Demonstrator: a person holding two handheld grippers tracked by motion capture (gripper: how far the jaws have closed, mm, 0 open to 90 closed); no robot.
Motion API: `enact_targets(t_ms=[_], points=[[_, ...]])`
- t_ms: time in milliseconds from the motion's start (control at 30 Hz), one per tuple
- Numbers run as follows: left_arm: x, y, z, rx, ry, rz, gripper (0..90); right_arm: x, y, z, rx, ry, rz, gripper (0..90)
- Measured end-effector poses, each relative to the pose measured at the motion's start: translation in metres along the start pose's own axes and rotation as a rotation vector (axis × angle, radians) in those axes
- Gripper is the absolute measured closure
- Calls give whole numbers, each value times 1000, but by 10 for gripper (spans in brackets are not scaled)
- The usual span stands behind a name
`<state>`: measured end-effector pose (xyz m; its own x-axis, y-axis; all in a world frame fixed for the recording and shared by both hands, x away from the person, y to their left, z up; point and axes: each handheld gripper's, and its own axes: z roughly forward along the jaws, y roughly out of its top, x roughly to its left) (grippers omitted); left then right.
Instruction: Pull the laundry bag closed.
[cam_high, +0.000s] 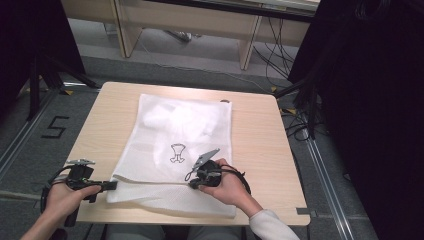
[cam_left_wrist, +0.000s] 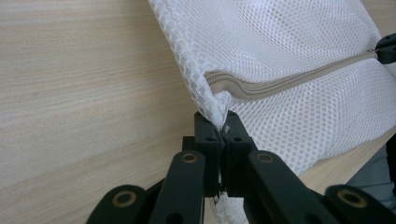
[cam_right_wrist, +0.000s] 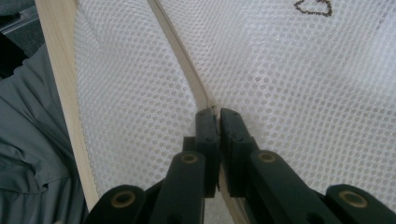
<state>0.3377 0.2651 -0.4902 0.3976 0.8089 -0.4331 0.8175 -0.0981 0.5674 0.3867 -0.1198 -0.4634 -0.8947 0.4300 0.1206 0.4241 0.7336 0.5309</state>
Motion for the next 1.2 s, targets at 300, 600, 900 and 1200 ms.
enact_targets(t_ms=[300, 600, 900, 1200], points=[[0, 0, 0, 3, 1, 1, 869, -3, -6, -4, -3, -4, -14, 875], [0, 0, 0, 3, 1, 2, 869, -2, -9, -8, -7, -14, 17, 875], [0, 0, 0, 3, 1, 1, 869, -5, -10, -9, -22, -15, -20, 875], [-2, 0, 2, -17, -1, -23, 869, -6, -15, -12, -25, -11, -3, 875]])
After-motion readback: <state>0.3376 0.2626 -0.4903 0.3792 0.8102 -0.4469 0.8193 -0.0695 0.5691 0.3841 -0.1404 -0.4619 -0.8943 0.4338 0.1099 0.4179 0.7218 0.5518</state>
